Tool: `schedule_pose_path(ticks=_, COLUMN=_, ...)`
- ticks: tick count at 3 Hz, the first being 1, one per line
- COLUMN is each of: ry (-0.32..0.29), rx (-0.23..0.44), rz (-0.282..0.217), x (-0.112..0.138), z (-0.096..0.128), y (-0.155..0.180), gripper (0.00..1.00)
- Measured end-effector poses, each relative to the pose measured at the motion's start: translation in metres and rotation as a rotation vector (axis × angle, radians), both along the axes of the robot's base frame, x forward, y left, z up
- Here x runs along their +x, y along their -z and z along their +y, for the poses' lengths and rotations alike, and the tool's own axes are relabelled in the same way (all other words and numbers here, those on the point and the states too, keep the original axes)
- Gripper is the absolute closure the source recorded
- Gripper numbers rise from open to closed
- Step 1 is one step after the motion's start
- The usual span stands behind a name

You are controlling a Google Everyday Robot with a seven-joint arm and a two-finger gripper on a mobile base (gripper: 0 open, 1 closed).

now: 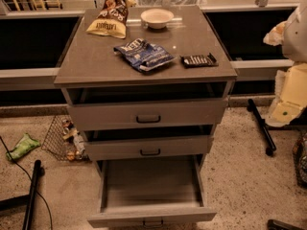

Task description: Place rxbar chocolate into bottom drawer

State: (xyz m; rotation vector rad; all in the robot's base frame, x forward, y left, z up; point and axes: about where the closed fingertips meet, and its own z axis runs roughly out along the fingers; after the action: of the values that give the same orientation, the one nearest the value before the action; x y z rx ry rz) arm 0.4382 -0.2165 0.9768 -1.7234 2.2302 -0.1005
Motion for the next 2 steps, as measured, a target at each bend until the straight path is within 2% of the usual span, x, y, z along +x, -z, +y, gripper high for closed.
schedule_pose_path(ticks=1, ry=0.000, rx=0.000, rz=0.000, x=0.000, z=0.000, y=0.000, gripper=0.00)
schedule_pose_path(ticks=2, ry=-0.043, rx=0.048, rz=-0.024, x=0.034, z=0.004, y=-0.003, gripper=0.00)
